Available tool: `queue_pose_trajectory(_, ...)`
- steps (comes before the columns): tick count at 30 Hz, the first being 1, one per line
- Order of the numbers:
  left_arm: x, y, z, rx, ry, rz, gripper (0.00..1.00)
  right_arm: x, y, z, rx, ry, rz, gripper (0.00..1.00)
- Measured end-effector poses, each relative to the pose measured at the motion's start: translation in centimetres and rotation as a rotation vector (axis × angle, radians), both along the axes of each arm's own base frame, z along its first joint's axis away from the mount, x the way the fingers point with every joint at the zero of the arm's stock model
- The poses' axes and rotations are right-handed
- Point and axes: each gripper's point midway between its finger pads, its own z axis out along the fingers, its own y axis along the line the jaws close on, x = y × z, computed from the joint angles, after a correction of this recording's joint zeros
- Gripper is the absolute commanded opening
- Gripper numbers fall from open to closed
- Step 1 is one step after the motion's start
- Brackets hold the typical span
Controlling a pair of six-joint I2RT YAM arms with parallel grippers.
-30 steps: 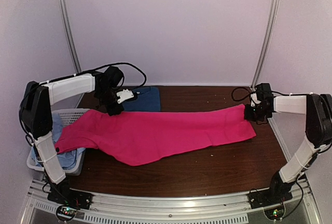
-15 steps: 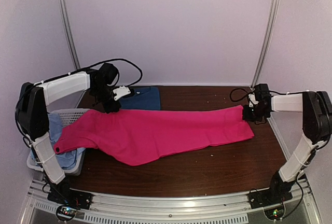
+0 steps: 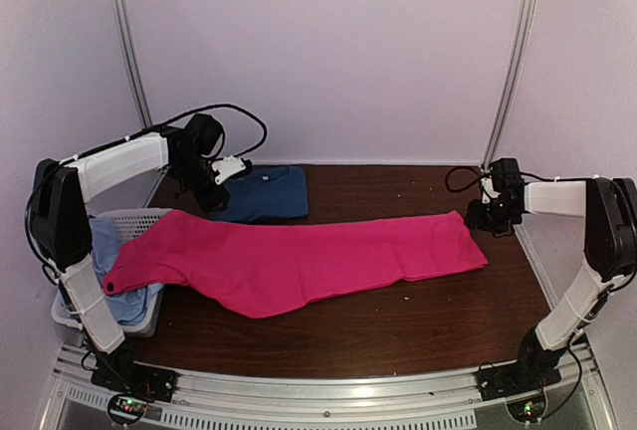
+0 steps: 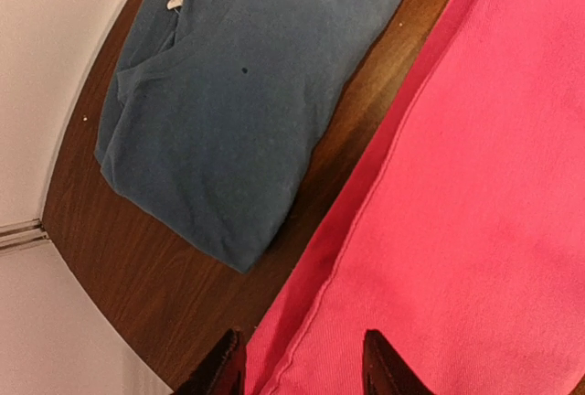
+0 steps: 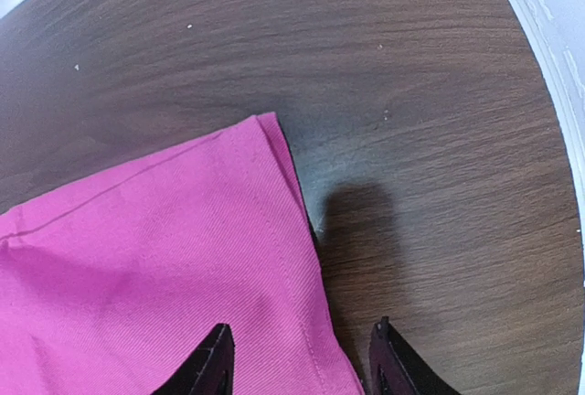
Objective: Fold and stack the mixed laundry pile
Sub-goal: Fold the flattened trousers at the center of the board, then pick up the rectangle-folded trousers from the center of the board.
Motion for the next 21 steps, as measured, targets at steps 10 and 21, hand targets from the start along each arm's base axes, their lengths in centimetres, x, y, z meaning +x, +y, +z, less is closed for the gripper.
queue_pose_trajectory(10, 0.8, -0.9, 6.0, -0.141, -0.185, 0.045, 0.49, -0.2, 0.2, -4.6, 0.006, 0.118, 0.011, 0.49)
queue_pose_trajectory(21, 1.3, -0.3, 9.6, -0.251, -0.325, 0.147, 0.61, 0.3, 3.1, -4.9, 0.014, 0.119, 0.114, 0.0)
